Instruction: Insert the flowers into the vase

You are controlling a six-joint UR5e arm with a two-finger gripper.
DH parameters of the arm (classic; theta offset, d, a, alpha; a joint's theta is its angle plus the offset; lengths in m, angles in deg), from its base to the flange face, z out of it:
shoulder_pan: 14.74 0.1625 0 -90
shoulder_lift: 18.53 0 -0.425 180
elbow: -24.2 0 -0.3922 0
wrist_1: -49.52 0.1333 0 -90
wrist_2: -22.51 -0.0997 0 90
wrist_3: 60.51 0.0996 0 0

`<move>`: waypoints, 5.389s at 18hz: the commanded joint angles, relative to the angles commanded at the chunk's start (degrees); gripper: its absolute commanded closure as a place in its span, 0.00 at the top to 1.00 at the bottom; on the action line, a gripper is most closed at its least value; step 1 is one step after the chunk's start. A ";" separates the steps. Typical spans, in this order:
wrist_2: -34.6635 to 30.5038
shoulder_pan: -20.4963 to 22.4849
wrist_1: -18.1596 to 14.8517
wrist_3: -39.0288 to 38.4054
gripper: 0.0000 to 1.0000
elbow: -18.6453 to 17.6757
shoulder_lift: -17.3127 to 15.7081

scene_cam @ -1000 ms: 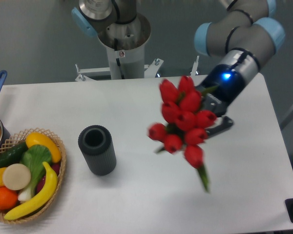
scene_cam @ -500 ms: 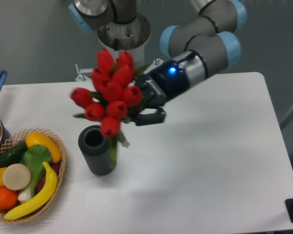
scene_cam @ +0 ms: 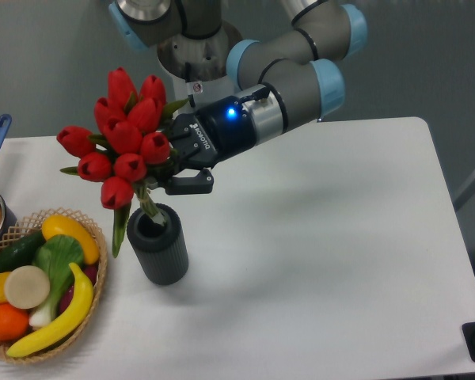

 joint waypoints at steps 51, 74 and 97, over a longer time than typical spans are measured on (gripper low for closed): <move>-7.90 1.58 0.00 19.96 1.00 -9.85 6.60; -33.74 1.05 -0.44 13.90 1.00 -10.82 -5.09; -86.66 25.03 -41.54 48.31 1.00 21.51 -9.14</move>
